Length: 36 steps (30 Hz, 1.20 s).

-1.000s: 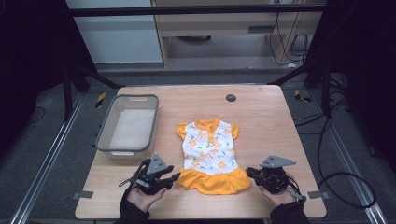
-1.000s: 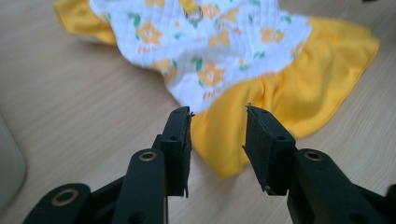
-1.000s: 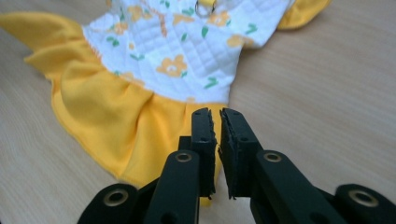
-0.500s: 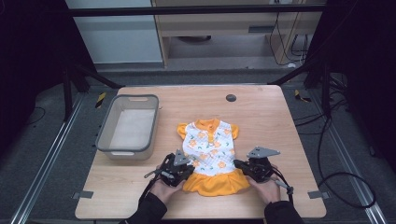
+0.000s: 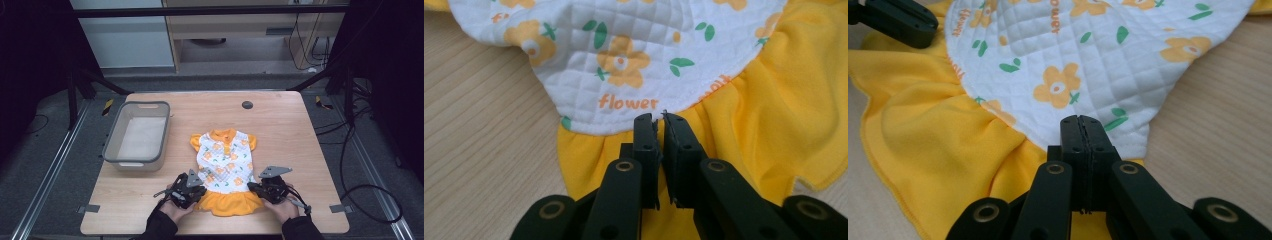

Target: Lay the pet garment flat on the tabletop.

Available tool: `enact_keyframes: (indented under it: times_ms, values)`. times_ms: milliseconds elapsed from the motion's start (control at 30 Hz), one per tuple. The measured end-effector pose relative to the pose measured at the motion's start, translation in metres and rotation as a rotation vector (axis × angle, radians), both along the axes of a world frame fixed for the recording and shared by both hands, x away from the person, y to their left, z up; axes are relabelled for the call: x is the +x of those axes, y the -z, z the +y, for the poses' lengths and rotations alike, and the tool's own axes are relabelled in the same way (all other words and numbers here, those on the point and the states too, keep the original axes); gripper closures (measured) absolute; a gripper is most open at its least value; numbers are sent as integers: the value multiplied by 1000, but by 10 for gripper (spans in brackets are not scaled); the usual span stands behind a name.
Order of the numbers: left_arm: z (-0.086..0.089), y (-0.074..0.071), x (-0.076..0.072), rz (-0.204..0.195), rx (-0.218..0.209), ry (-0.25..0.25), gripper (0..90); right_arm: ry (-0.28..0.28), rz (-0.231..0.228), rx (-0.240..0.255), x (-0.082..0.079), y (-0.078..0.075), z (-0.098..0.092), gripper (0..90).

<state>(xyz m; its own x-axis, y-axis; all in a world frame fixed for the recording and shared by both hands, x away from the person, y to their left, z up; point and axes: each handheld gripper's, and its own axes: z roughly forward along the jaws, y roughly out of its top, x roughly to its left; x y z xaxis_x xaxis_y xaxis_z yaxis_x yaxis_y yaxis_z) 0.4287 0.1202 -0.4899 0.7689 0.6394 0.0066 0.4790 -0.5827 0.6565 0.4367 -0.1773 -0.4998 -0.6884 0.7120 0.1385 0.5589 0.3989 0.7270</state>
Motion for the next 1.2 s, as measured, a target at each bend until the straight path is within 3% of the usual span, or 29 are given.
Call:
enact_keyframes:
  times_ms: [233, 400, 500, 600, 733, 833, 900, 1100, 1200]
  values:
    - [4, -3, -3, 11, -5, -2, 841, -22, 15, 14, -8, -1, 2, 899]
    - [9, -27, 8, -42, -81, -32, 821, 10, -57, 51, -2, -13, -2, 900]
    - [8, -39, 24, -79, -118, -62, 821, 43, -104, 61, 10, -19, -3, 900]
    - [3, -35, 39, -75, -137, -73, 825, 63, -102, 72, 24, -18, -2, 900]
    - [-8, -12, 56, -45, -88, -79, 825, 70, -93, 42, 39, -11, 5, 899]
    - [-9, -1, 58, -35, -41, -83, 826, 62, -78, 4, 45, -5, 10, 900]
    - [-6, 2, 57, -37, -37, -84, 827, 57, -67, -21, 46, -2, 12, 900]
    - [-3, 2, 58, -12, -53, -99, 825, 59, -61, -51, 47, 2, 16, 898]
    - [0, -8, 58, -32, -65, -103, 817, 60, -68, -33, 48, -2, 15, 898]
